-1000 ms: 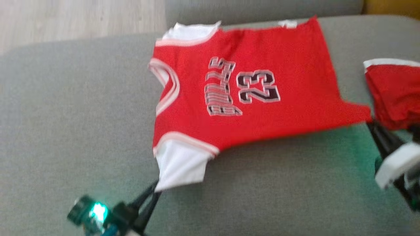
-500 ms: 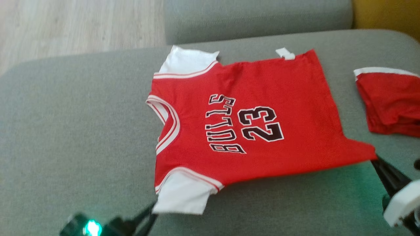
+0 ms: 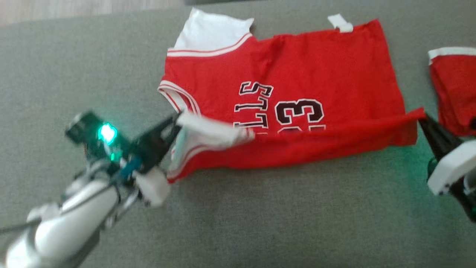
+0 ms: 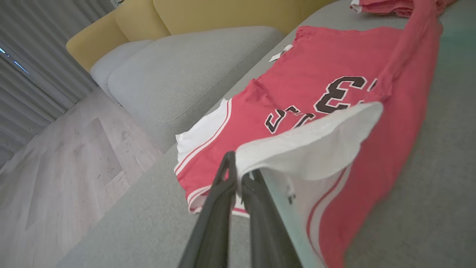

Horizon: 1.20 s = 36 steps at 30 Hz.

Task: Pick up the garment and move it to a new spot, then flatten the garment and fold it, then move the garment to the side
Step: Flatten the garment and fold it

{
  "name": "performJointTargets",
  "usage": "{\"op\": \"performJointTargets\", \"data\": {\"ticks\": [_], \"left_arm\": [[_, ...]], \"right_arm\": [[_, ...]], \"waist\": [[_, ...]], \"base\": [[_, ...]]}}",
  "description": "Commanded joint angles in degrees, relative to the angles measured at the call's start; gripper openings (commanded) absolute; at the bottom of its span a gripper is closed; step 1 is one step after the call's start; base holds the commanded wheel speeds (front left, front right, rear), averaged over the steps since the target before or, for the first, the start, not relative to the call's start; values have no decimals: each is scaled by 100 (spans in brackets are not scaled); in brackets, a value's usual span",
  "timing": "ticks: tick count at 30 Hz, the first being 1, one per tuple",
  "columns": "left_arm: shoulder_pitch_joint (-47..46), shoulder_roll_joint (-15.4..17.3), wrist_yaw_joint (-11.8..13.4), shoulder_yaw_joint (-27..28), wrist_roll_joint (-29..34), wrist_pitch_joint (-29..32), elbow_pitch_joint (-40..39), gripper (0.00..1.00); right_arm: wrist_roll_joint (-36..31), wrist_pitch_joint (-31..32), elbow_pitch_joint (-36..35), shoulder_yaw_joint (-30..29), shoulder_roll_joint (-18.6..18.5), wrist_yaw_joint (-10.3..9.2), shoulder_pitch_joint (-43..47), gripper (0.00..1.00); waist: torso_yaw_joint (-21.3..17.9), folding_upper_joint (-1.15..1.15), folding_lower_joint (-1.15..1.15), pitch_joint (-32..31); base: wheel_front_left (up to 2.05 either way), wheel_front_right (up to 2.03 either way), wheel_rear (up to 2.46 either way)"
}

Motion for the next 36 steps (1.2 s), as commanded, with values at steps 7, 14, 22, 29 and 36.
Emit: {"op": "performJointTargets", "data": {"ticks": [7, 14, 22, 29, 36], "left_arm": [[-1325, -349, -209, 192, 383, -325, 966, 39], [-934, -673, 593, 559, 208, -1015, 1259, 100], [888, -1091, 1563, 977, -592, -1835, 602, 100], [1939, -1496, 1778, 1052, -1039, -2187, 776, 100], [1870, -1673, 1656, 1193, -1096, -2274, 1290, 100]], "right_arm": [[-12, -122, 443, 216, 19, 37, -879, 21], [-58, -812, 921, 298, 252, 37, -1000, 100], [-13, -1314, 1149, 113, 461, 37, -510, 100], [23, -1435, 1227, 27, 652, 37, -291, 100], [22, -1444, 1305, 18, 714, 37, -233, 100]], "waist": [[-8, 0, -2, 423], [12, 0, -2, 387], [6, 0, -2, 215], [-60, 0, -2, 178], [-110, 0, -2, 107]], "base": [[0, 0, 0], [0, 0, 0], [0, 0, 0], [0, 0, 0], [0, 0, 0]]}}
